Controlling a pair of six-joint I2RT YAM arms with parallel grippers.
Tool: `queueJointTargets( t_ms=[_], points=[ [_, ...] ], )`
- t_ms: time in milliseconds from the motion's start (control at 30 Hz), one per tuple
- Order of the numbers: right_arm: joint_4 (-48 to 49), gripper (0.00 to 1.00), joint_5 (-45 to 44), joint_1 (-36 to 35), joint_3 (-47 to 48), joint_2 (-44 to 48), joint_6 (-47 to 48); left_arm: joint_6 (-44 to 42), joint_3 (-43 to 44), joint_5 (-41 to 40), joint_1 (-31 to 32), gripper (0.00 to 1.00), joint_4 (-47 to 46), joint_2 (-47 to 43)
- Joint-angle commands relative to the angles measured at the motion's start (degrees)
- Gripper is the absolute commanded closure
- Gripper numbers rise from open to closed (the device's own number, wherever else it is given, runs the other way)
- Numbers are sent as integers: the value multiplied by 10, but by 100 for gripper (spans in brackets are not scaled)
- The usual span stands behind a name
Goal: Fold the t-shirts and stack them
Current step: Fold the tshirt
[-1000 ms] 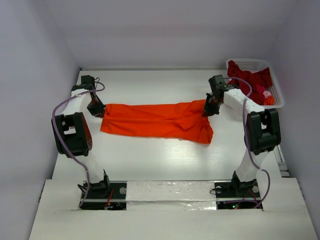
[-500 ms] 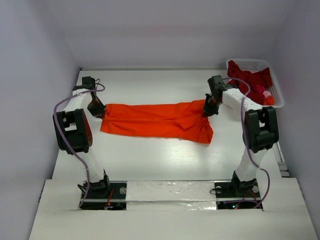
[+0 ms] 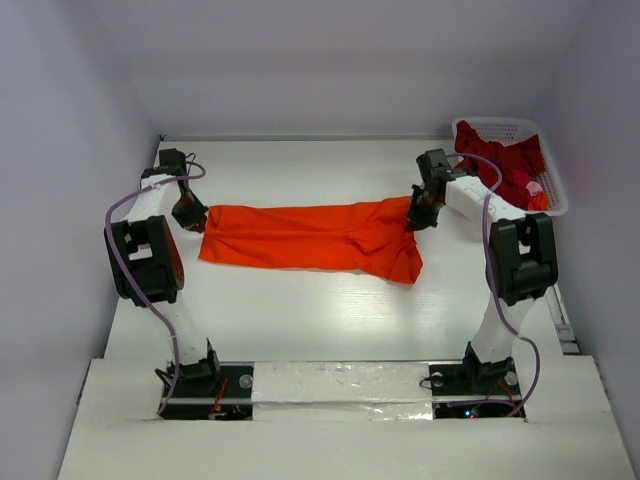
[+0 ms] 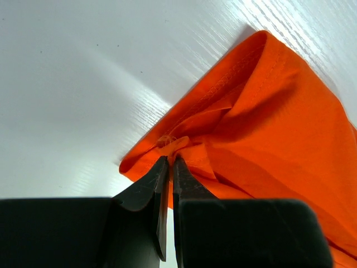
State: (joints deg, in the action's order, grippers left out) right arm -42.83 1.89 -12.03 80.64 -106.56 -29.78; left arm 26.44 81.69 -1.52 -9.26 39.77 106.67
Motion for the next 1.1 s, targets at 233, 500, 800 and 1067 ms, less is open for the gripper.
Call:
queueJointTargets(
  t_ms=[233,500,800,1067],
  points=[
    [13,60,-36,6,46,-15,5,9,1,-23,-28,68,-19,-10],
    [-2,23,-65,11,59,22,10,18,6,-30,-33,40,-12,-70],
    [-15,25,-24,-61,28,107,2,20,-49,9,-28,43,-24,-163],
    [6,35,14,-121,1,74,-18,20,-72,11,-16,43,-34,-165]
  ],
)
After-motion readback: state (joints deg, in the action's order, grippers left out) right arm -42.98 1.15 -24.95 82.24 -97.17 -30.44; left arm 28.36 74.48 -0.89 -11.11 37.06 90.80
